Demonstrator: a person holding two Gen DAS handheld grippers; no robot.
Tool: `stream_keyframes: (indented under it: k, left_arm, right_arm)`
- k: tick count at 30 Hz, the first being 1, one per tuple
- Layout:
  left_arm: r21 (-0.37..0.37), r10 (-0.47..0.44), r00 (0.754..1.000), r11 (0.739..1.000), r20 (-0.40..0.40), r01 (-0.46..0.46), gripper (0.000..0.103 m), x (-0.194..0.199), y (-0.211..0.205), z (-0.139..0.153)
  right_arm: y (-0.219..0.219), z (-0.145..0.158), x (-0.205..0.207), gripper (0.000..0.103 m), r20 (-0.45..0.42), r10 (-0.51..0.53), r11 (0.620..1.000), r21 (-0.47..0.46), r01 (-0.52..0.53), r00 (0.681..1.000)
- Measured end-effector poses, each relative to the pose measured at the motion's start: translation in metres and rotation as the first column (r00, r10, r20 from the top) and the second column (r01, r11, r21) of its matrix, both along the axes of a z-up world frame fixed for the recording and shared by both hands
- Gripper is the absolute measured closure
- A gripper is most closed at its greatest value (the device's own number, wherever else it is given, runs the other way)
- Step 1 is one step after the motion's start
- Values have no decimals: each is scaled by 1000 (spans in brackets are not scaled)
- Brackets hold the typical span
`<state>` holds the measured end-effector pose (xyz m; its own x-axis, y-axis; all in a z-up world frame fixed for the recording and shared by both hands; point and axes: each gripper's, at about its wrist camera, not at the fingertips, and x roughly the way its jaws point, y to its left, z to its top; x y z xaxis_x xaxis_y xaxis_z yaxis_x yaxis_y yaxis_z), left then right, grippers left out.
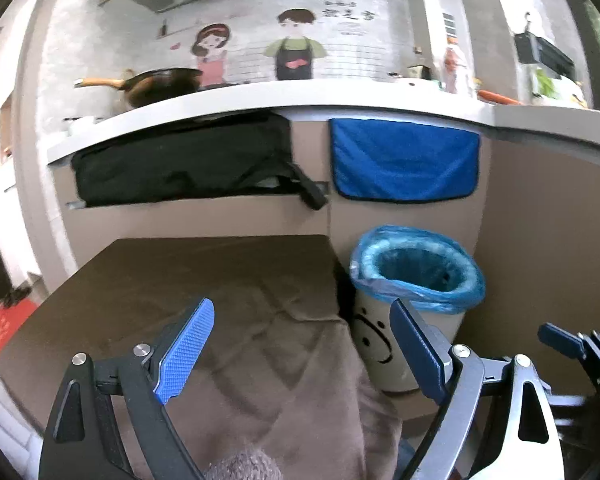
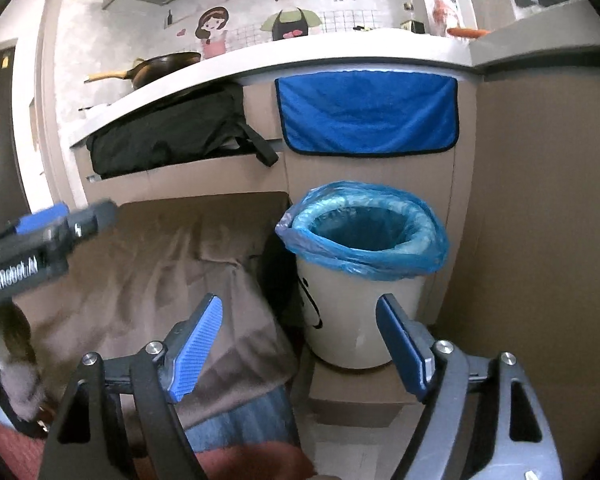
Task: Collect trash
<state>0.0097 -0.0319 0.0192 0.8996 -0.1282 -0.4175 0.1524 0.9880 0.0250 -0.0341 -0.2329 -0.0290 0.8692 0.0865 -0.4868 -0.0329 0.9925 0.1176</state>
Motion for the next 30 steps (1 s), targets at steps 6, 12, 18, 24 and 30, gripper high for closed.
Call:
stream_keyframes:
  k: [6, 12, 18, 24, 30]
  left_arm:
    - [11, 10, 1000, 1000, -21, -10, 14, -8, 4, -3]
    - [5, -4, 1000, 1000, 10, 4, 14, -16, 0, -1]
    - [4, -8, 1000, 1000, 20, 8, 14, -18, 0, 1]
    - [0, -2, 1000, 1000, 31, 2, 14, -21, -1, 3]
    - [0, -1, 999, 1000, 32, 1, 14, -22, -2, 4]
  right_arm:
    - [1, -4, -5, 26, -11, 4, 999, 36, -4, 1000]
    - [3, 0, -10, 26, 27, -1, 1000, 19, 0, 1000]
    - [11, 6, -18, 26, 67, 5, 1000, -13, -4, 998]
    - [12, 9, -20, 26, 78, 10, 1000, -19, -9, 997]
    - [11, 9, -19, 26, 79, 12, 1000, -20, -10, 997]
